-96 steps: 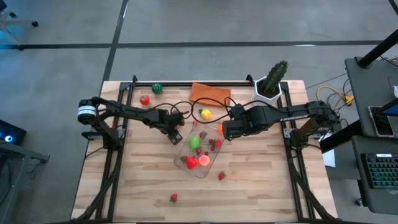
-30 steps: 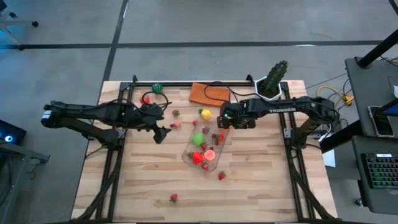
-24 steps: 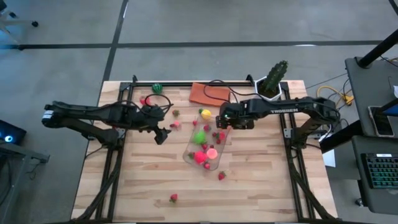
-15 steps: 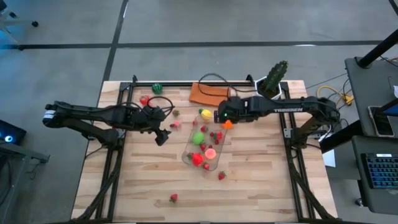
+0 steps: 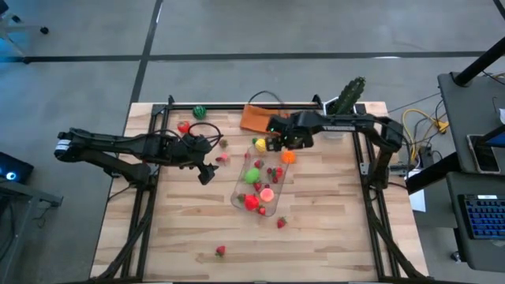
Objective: Pick and placing Produce into tupperware
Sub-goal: Put the pumpkin toy into the transparent bin, then put the tomato into the transparent bin
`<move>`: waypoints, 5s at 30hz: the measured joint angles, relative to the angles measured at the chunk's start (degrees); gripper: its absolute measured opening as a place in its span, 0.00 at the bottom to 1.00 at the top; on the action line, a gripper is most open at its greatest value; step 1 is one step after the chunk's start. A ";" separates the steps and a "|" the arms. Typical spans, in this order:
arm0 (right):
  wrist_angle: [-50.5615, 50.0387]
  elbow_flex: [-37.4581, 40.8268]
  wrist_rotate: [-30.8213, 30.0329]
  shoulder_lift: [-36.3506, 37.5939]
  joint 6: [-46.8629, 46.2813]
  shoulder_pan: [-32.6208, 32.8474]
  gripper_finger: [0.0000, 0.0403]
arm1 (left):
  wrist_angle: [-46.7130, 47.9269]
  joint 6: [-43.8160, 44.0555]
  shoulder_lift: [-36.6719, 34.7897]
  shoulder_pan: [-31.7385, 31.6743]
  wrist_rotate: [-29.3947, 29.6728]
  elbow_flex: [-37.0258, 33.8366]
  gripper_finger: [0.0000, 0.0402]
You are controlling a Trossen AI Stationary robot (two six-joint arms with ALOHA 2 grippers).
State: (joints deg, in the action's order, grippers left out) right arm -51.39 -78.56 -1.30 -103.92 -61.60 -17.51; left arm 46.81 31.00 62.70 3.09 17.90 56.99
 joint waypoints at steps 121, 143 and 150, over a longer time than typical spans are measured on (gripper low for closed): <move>-13.59 -22.98 -18.30 7.22 12.10 21.73 0.81 | -4.62 -5.11 20.95 -60.15 -10.75 -8.54 0.81; -14.41 -22.99 -18.33 7.22 10.57 21.70 0.81 | -8.23 -7.43 26.80 -60.50 -7.88 -5.94 0.72; -14.41 -22.99 -18.40 7.22 10.59 21.70 0.81 | -8.48 -7.35 27.67 -60.48 -7.37 -5.92 0.58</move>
State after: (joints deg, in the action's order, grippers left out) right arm -65.80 -101.56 -19.70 -96.71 -51.00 4.19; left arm 38.34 23.66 90.37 -57.39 10.53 51.07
